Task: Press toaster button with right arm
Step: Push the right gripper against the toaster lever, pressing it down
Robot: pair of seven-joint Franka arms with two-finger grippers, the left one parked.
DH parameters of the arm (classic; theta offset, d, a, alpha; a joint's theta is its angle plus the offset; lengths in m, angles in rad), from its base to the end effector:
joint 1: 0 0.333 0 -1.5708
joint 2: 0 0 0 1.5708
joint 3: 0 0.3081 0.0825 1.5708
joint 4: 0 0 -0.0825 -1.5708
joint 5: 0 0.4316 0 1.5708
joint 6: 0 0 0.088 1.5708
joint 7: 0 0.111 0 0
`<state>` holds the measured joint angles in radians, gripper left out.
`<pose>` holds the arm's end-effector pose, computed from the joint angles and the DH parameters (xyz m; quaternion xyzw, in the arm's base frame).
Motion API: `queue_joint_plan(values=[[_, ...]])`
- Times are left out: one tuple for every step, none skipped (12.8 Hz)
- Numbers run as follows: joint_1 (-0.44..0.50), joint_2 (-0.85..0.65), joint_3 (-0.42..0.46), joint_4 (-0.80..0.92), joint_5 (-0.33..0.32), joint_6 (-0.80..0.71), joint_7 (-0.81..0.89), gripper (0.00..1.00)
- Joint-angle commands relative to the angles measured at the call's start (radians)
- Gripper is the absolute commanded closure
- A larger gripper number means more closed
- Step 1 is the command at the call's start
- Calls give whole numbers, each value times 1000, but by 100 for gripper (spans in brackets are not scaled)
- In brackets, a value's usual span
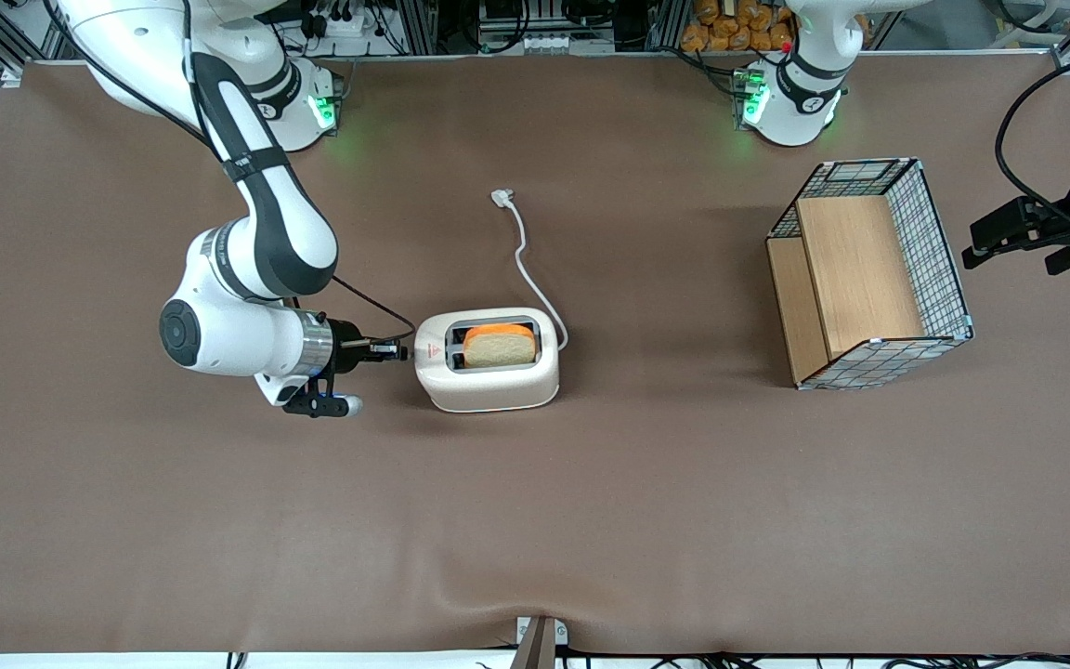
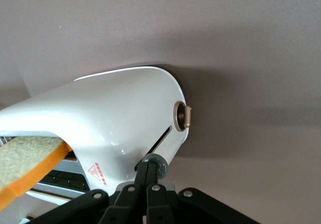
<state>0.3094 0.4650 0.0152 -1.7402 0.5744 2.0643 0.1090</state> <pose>0.6400 0.2468 0.2673 -0.9665 0.0482 0.1184 0.2225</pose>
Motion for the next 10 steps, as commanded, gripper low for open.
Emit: queue_joint_plan(values=[[14,21,-9,-7,28,37,-28,100],[14,27,-9,-7,28,42,-28,100],[14,32,-9,-7,28,52,-29,100],[16,37,-9,-7,28,54,-38,100],[14,38,-9,-7,28,56,-43,100],[14,46,-9,-7,28,59,-46,100],[14,50,-9,-8,28,68,-61,100],[14,55,-9,-13,28,82,-67,100],[14,58,-8,-28,30,105,-69,100],[14,58,-8,-36,30,115,-69,100]])
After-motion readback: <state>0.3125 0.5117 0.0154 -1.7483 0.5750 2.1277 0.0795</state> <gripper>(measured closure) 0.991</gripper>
